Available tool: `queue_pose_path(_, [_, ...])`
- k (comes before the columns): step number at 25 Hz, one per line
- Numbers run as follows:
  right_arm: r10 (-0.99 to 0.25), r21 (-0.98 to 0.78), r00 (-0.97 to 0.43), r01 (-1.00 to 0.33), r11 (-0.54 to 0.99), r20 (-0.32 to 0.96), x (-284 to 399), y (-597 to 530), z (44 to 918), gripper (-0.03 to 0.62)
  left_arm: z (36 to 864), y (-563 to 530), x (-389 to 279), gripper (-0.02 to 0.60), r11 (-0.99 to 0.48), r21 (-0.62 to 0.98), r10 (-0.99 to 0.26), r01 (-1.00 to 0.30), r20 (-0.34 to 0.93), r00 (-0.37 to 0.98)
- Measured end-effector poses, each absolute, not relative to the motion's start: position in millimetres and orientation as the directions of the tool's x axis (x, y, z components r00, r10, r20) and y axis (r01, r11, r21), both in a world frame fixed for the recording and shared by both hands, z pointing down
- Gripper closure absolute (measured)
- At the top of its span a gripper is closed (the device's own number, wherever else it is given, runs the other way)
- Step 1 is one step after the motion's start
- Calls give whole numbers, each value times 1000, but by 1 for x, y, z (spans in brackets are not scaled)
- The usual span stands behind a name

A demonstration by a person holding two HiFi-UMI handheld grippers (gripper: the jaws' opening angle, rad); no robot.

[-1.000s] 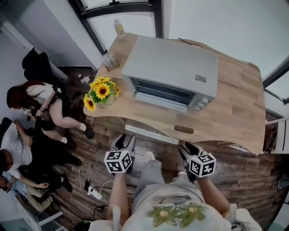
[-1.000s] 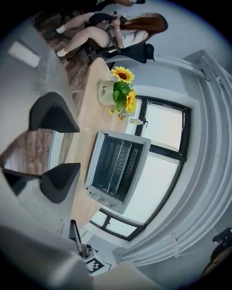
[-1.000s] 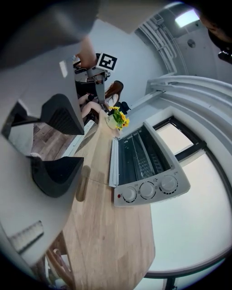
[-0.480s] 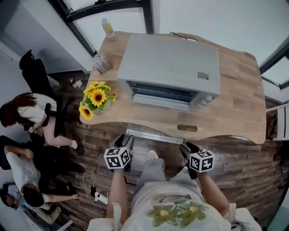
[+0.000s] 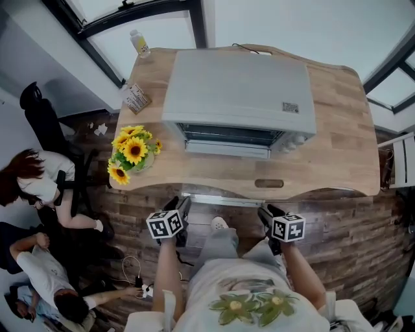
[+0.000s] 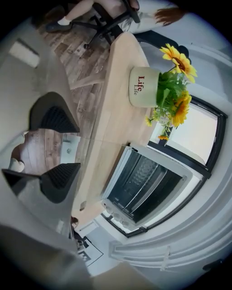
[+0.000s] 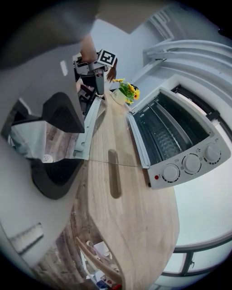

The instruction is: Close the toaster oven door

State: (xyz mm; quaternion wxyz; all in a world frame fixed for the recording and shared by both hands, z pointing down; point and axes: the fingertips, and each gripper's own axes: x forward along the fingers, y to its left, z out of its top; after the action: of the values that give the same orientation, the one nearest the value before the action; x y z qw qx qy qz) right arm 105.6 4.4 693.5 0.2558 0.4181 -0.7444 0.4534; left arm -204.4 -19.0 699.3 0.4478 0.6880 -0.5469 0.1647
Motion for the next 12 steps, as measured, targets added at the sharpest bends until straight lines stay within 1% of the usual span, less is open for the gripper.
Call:
queue_pose_path(7, [-398,-510,-523,-848,148,754,103,-1,710,413,719,-23,-205,373,23,541,-570,-841,698,433])
queue_pose_path(10, [-389,-533,-536,-837,126,749,100,-3,717,413,725,-24,-205,373,31,560,-562,-828,695,449])
queue_pose_path(12, [-379,-543,-542,-832,115,750,98,-3,720,428,728,-24,-207,373,33,560,-553,-828,700,452])
